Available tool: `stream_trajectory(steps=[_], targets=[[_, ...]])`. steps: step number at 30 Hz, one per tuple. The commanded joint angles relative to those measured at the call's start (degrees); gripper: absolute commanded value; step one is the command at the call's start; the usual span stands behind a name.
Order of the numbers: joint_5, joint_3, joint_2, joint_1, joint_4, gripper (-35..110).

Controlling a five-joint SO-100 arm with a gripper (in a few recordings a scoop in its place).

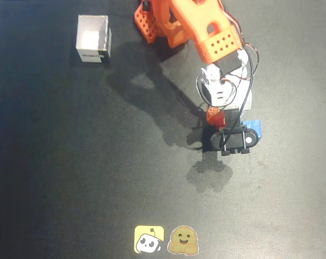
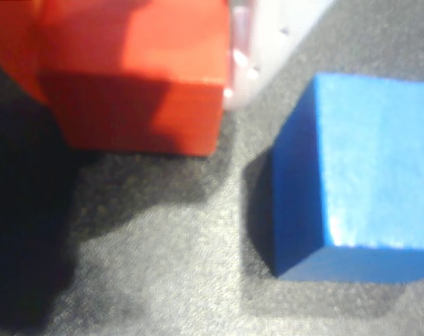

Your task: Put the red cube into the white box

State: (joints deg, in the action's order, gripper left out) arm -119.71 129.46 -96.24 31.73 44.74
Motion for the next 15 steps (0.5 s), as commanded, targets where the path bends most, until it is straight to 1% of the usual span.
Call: stream_trajectory(steps=[1,4,9,15], targets=[[-0.35,-0.44,-0.26,-0.44,0.35,0],[-0.09,-0.26,-2.64,-0.88,2.11,0],[0.62,-1.14,-11.25,-2.11,10.28,0],[6.77,-4.75,-16.61,-7.12,18.11,0]])
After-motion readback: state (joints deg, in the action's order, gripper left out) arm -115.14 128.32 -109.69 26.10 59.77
